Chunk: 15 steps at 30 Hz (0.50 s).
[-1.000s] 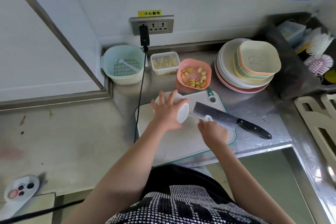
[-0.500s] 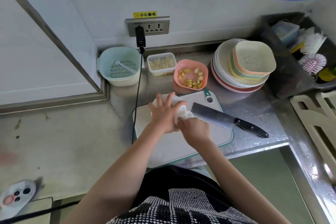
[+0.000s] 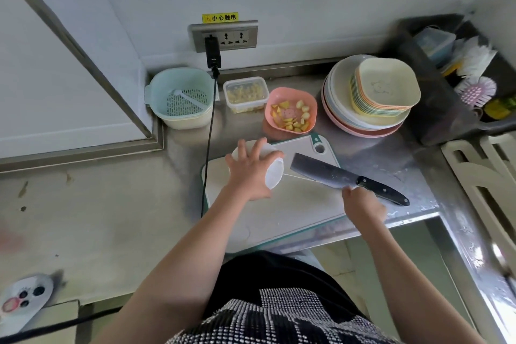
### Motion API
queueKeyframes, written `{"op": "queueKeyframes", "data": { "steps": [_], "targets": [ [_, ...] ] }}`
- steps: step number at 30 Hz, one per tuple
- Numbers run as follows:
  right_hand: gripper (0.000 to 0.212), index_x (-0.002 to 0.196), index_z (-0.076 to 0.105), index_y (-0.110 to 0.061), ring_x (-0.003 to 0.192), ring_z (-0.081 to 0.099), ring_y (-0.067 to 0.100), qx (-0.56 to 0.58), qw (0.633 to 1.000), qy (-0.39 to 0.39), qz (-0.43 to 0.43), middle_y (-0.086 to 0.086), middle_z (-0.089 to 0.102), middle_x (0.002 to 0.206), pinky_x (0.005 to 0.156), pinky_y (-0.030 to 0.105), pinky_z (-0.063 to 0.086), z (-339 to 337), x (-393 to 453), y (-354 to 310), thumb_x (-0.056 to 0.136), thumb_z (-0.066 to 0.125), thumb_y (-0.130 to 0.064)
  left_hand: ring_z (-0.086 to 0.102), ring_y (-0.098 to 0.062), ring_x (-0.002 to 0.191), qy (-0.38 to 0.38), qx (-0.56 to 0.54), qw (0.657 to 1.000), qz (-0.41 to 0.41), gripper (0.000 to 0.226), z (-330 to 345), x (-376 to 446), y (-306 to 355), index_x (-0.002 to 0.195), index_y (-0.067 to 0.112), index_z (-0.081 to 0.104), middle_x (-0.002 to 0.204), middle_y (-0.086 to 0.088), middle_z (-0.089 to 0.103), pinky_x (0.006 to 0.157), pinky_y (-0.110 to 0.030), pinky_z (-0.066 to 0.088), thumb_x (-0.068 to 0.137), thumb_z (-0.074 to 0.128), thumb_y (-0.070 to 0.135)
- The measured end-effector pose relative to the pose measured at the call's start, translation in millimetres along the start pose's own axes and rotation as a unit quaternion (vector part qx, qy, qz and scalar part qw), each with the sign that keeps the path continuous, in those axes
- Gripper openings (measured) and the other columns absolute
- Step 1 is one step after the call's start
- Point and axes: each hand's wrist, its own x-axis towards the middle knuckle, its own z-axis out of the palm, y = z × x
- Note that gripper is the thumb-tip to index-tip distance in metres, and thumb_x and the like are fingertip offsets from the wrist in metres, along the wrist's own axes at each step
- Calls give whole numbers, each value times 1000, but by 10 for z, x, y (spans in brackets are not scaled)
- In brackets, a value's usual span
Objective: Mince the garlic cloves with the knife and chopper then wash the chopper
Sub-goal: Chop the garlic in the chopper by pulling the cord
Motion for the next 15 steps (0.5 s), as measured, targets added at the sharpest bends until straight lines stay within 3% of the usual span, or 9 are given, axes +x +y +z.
{"op": "queueKeyframes", "data": {
  "steps": [2,5,9,12,15],
  "targets": [
    [54,113,63,-6,99,62,31,2,1000,6,-13,16,65,111,80,35,46,-126,-29,-182,102,21,-38,3,-44,137,-2,4,1000,0,93,8,2,2,133,52,22,153,6,0,98,-59,30,59,77,39],
    [45,114,62,-7,104,61,32,-20,987,20,-159,16,64,114,82,34,47,-152,-282,-696,102,27,-33,3,-44,137,-2,5,1000,0,92,13,7,-7,134,52,23,153,6,0,98,-59,29,60,77,41],
    [63,94,62,-7,93,61,33,-15,954,44,-295,13,66,98,66,31,34,-28,-667,-1145,101,18,-52,-2,-44,139,-4,-9,1000,1,78,9,9,-3,133,54,23,154,6,-3,100,-58,26,69,66,43],
    [64,99,64,-8,89,63,32,-78,944,80,-310,11,66,100,63,32,35,38,-545,-1003,101,15,-50,1,-43,138,0,-5,1000,5,88,4,2,-11,134,52,23,153,6,-1,99,-57,30,62,73,39],
    [58,110,58,-8,93,64,32,-68,968,64,-233,11,65,106,69,34,42,109,-331,-667,102,15,-46,4,-43,137,5,-1,1000,9,93,11,-4,-19,135,52,24,153,7,2,97,-57,32,59,75,38]
  ]
}}
